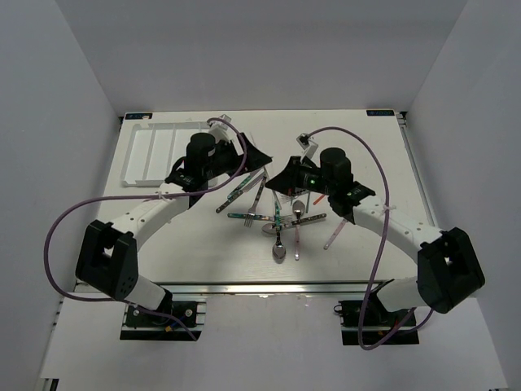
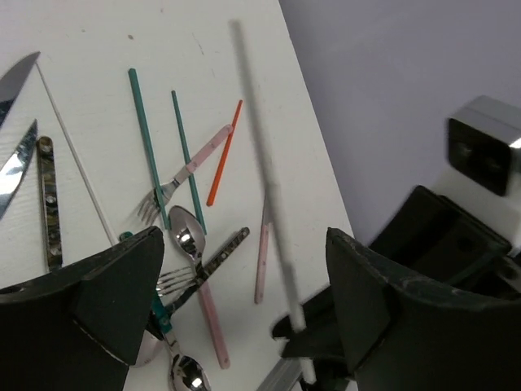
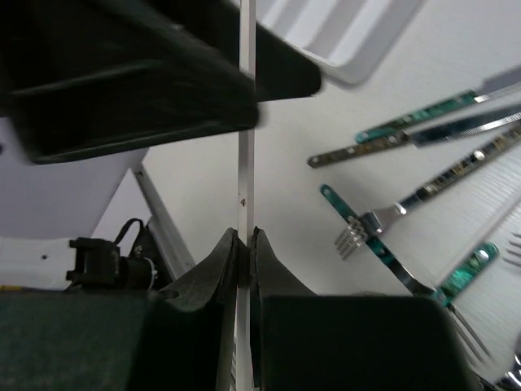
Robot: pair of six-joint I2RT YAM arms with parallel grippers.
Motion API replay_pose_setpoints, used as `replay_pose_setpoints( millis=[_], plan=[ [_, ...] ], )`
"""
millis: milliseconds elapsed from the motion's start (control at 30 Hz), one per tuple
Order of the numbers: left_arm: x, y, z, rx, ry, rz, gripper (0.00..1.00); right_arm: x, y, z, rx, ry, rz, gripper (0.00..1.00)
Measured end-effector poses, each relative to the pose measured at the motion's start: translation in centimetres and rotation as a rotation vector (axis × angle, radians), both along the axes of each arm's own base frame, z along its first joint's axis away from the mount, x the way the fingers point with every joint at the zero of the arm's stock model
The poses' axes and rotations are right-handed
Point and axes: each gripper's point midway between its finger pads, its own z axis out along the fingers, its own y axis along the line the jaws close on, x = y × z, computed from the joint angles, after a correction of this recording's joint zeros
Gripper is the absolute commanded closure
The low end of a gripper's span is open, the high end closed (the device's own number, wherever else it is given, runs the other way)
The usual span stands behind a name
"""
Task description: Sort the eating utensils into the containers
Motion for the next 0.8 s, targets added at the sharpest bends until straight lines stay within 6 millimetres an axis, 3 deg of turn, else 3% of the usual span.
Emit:
replay_pose_setpoints(
  millis=[100, 133, 200, 233, 267, 333, 367, 467, 567, 667, 800],
  plan=[
    [0.3, -0.2, -0.3, -0.013, 0.015, 0.006, 0.26, -0.9, 1.0, 2.2, 0.068, -0.053, 0.063, 1.0],
    [0.4, -0.2, -0.2, -0.019, 0.013, 0.008, 0.46, -1.1, 1.3, 2.6, 0.082, -0.059, 0.077, 1.0],
    [0.4, -0.6, 0.1, -0.043, 0.016, -0.003, 0.66, -1.5, 1.8, 2.6, 0.09, -0.054, 0.094, 1.0],
    [0.4, -0.7, 0.6, -0.062, 0.007, -0.003, 0.9, -1.7, 2.1, 2.3, 0.089, -0.043, 0.105, 1.0],
    [0.4, -1.0, 1.0, -0.08, -0.001, -0.008, 1.0, -1.8, 2.4, 2.0, 0.088, -0.034, 0.116, 0.98],
    [0.1, -1.3, 1.6, -0.1, -0.008, -0.024, 1.0, -2.0, 3.1, 1.5, 0.086, -0.029, 0.132, 0.7],
    [0.1, -1.3, 1.5, -0.095, -0.006, -0.023, 1.0, -2.0, 3.3, 1.5, 0.091, -0.021, 0.128, 0.43],
    [1.2, -0.4, 1.1, -0.016, -0.019, 0.025, 1.0, -1.4, 3.2, 1.2, 0.085, 0.006, 0.083, 0.17],
    [4.9, 1.8, 2.0, 0.17, -0.068, 0.164, 1.0, -0.5, 2.1, 0.1, 0.032, 0.046, -0.015, 0.11],
    [10.9, 5.7, 3.2, 0.4, -0.129, 0.367, 1.0, 0.7, -0.1, -0.9, -0.03, 0.072, -0.136, 0.11],
    [18.5, 12.5, 1.4, 0.673, -0.11, 0.564, 1.0, 1.3, -3.3, -0.4, -0.076, 0.053, -0.248, 0.11]
  ],
)
